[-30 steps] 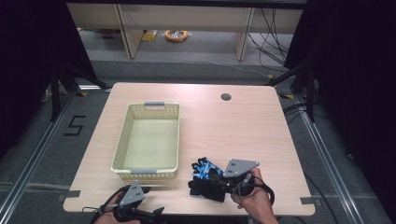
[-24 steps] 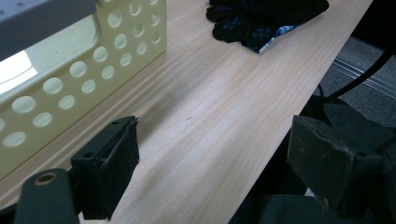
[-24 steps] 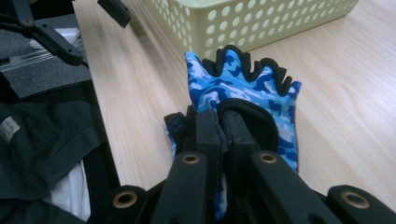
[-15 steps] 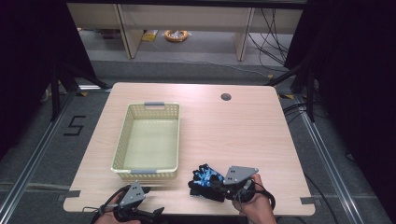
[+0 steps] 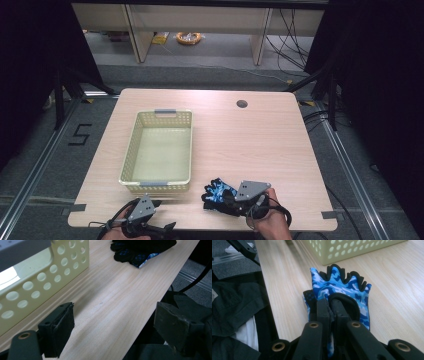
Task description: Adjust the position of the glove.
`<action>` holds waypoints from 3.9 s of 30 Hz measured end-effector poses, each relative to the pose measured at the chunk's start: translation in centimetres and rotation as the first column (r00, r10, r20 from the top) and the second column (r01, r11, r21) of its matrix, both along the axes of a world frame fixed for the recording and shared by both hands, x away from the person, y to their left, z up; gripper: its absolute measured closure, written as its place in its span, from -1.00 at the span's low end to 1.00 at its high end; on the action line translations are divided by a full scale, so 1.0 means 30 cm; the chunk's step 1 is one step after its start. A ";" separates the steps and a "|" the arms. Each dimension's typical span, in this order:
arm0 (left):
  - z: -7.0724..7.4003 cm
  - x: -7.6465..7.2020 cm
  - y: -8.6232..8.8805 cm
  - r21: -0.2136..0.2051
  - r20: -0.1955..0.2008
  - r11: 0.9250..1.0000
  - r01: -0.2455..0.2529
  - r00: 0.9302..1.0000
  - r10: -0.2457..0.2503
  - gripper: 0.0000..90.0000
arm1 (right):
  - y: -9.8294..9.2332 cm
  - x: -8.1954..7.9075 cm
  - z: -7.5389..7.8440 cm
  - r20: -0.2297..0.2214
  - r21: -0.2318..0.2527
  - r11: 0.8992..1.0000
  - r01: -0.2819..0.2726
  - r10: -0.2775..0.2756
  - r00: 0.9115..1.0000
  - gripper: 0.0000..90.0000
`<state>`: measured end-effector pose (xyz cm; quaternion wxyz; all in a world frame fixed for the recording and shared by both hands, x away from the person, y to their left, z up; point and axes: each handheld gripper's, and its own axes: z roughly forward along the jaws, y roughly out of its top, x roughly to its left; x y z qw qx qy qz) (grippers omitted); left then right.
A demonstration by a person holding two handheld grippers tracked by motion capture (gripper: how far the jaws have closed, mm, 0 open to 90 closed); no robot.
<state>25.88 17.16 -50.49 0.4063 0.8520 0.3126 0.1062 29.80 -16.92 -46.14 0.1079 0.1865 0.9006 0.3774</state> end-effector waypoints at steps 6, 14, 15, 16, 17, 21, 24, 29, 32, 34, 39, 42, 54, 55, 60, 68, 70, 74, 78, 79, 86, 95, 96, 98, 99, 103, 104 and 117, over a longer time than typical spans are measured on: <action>-0.005 -0.002 -0.006 -0.021 0.019 1.000 -0.005 1.000 0.005 -0.64 | 0.006 -0.005 0.006 0.015 -0.008 1.000 0.013 -0.013 1.000 0.93; -0.005 -0.003 -0.006 -0.017 0.018 1.000 -0.001 1.000 0.002 -0.64 | 0.035 -0.003 -0.043 -0.016 -0.056 0.998 -0.018 0.018 1.000 0.91; -0.005 -0.003 -0.006 -0.016 0.018 1.000 -0.001 1.000 0.001 -0.64 | 0.040 -0.004 -0.048 -0.024 -0.064 0.998 -0.020 0.019 1.000 0.91; -0.005 -0.003 -0.006 -0.014 0.016 1.000 0.000 1.000 0.000 -0.64 | 0.041 -0.006 -0.051 -0.033 -0.063 0.998 -0.008 0.006 0.999 0.90; -0.005 -0.003 -0.006 -0.014 0.016 1.000 0.001 1.000 0.000 -0.64 | 0.043 -0.002 -0.055 -0.025 -0.072 0.997 -0.027 0.025 0.999 0.90; -0.004 -0.003 -0.006 -0.012 0.019 1.000 0.003 1.000 -0.003 -0.64 | 0.052 -0.007 -0.065 -0.043 -0.075 0.996 -0.041 0.037 0.998 0.89; -0.004 -0.002 -0.004 -0.001 0.022 1.000 0.001 1.000 -0.001 -0.64 | 0.056 -0.006 -0.075 -0.039 -0.083 0.995 -0.057 0.054 0.998 0.87; -0.008 -0.005 -0.009 -0.020 0.004 1.000 -0.011 1.000 0.011 -0.64 | 0.056 -0.007 -0.083 -0.067 -0.074 0.996 -0.055 0.050 0.996 0.75; -0.008 -0.005 -0.009 -0.016 0.004 1.000 -0.011 1.000 0.012 -0.64 | 0.055 -0.012 -0.080 -0.085 -0.065 0.998 -0.021 0.016 0.996 0.47; -0.009 -0.005 -0.008 -0.019 0.004 1.000 -0.013 1.000 0.013 -0.64 | 0.052 -0.010 -0.070 -0.080 -0.053 0.998 0.021 -0.026 0.996 0.31; -0.007 -0.005 -0.006 -0.019 0.007 1.000 -0.010 1.000 0.010 -0.64 | -0.005 -0.002 -0.027 -0.122 0.049 0.974 0.219 -0.212 0.970 0.11; -0.009 -0.003 -0.009 -0.018 0.018 1.000 -0.004 1.000 0.005 -0.64 | -0.065 -0.009 -0.020 -0.187 0.096 0.922 0.376 -0.354 0.916 0.10; -0.006 0.016 -0.081 -0.062 -0.010 0.998 0.017 1.000 -0.018 -0.50 | -0.197 -0.070 -0.088 -0.366 0.147 0.813 0.563 -0.484 0.795 0.08; -0.003 0.021 -0.086 -0.055 -0.005 0.998 0.036 0.999 -0.036 -0.47 | -0.197 -0.064 -0.098 -0.369 0.134 0.819 0.558 -0.481 0.795 0.08; 0.007 0.054 -0.147 -0.085 -0.003 0.995 0.061 0.998 -0.061 -0.38 | -0.187 -0.054 -0.127 -0.398 0.114 0.825 0.554 -0.473 0.786 0.10; 0.016 0.100 -0.241 -0.025 0.020 0.991 0.134 0.991 -0.133 -0.26 | -0.177 -0.045 -0.136 -0.449 0.162 0.807 0.568 -0.452 0.771 0.09; 0.006 0.108 -0.266 -0.015 0.011 0.988 0.151 0.989 -0.151 -0.24 | -0.173 -0.042 -0.141 -0.461 0.172 0.804 0.570 -0.445 0.768 0.08; -0.010 0.127 -0.310 0.033 0.002 0.981 0.189 0.982 -0.189 -0.16 | -0.168 -0.034 -0.150 -0.470 0.182 0.796 0.578 -0.446 0.762 0.06; -0.020 0.136 -0.338 0.063 0.008 0.976 0.208 0.978 -0.209 -0.04 | -0.168 -0.024 -0.160 -0.470 0.165 0.796 0.583 -0.456 0.756 0.06; -0.021 0.136 -0.345 0.083 0.011 0.973 0.215 0.976 -0.216 -0.01 | -0.168 -0.021 -0.163 -0.473 0.172 0.797 0.579 -0.449 0.758 0.06; -0.024 0.125 -0.377 0.118 0.011 0.969 0.216 0.976 -0.219 0.21 | -0.157 -0.012 -0.167 -0.466 0.163 0.799 0.579 -0.455 0.759 0.14; -0.023 0.130 -0.378 0.113 0.015 0.971 0.209 0.977 -0.212 0.63 | -0.146 0.011 -0.170 -0.441 0.157 0.797 0.583 -0.472 0.764 0.24; -0.022 0.130 -0.379 0.118 0.013 0.970 0.213 0.976 -0.216 0.65 | -0.136 0.008 -0.167 -0.487 0.163 0.788 0.594 -0.460 0.743 0.26; -0.022 0.128 -0.380 0.125 0.014 0.969 0.211 0.977 -0.215 0.68 | -0.136 0.020 -0.177 -0.470 0.185 0.800 0.571 -0.438 0.766 0.33; -0.022 0.126 -0.379 0.130 0.023 0.970 0.207 0.977 -0.212 0.70 | -0.132 0.022 -0.182 -0.486 0.198 0.797 0.571 -0.426 0.763 0.42; -0.024 0.120 -0.380 0.125 0.032 0.969 0.213 0.975 -0.218 0.72 | -0.133 0.023 -0.197 -0.510 0.222 0.797 0.562 -0.397 0.763 0.63; -0.025 0.119 -0.380 0.121 0.035 0.970 0.212 0.975 -0.218 0.73 | -0.135 0.023 -0.198 -0.509 0.212 0.792 0.573 -0.411 0.757 0.71; -0.023 0.110 -0.364 0.115 0.065 0.974 0.196 0.977 -0.204 0.82 | -0.144 0.016 -0.181 -0.487 0.315 0.787 0.530 -0.345 0.802 0.90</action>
